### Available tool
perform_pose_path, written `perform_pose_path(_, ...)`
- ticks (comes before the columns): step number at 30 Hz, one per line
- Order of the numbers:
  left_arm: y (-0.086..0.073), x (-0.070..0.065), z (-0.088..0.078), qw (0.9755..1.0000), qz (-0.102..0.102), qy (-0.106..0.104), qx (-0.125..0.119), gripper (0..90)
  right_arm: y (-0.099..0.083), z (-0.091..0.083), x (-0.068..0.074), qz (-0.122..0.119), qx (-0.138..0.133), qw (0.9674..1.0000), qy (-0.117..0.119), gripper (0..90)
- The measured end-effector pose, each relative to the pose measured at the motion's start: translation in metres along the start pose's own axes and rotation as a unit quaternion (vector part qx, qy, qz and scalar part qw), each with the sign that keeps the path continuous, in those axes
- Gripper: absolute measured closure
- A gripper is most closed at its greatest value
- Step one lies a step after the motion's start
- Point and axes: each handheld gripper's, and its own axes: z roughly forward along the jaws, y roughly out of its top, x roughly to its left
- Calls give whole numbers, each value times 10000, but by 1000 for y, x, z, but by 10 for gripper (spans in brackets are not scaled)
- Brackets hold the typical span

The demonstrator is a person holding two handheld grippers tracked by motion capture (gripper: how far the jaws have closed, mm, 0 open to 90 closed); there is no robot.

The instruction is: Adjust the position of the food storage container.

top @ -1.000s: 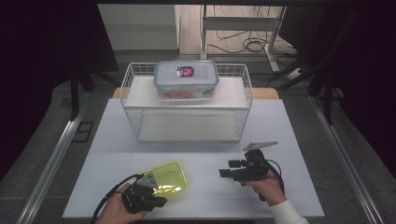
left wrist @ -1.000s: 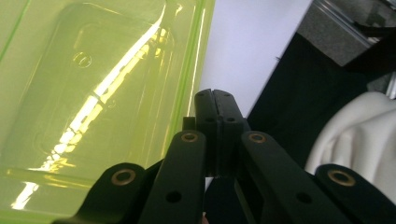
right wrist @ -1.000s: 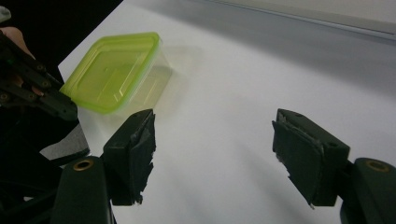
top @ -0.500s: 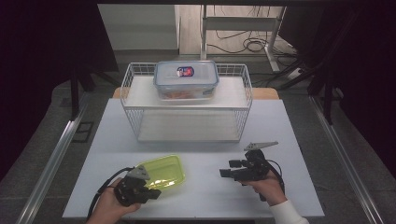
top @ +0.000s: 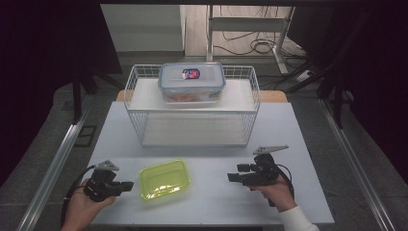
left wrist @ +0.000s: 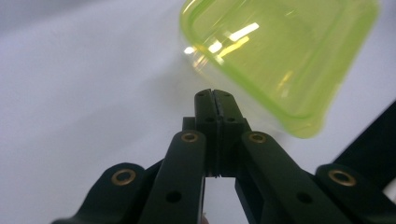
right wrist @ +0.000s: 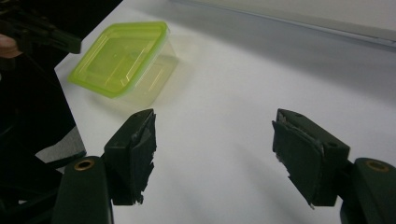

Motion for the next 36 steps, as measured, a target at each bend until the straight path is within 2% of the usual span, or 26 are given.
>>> perform_pose_path(6,8,1,16,9997,-31,-67,212,900,-1,2,0,-16,66,10000,-21,300)
perform_pose_path(11,19,2,25,9995,-62,-138,276,900,-1,1,0,-13,66,10000,-18,301)
perform_pose_path(16,32,2,36,9992,21,-161,363,900,-1,2,-1,-18,87,10000,-22,301)
perform_pose_path(20,43,-6,44,9990,82,-216,390,900,-1,3,-1,-29,112,9999,-12,301)
perform_pose_path(29,64,-28,65,9975,364,-318,521,900,-1,3,-1,-30,126,9999,-7,301)
perform_pose_path(33,67,-32,71,9969,411,-360,570,900,-1,4,0,-42,149,9999,5,301)
perform_pose_path(36,65,-29,67,9977,339,-342,480,900,-1,3,-1,-41,128,9999,2,300)
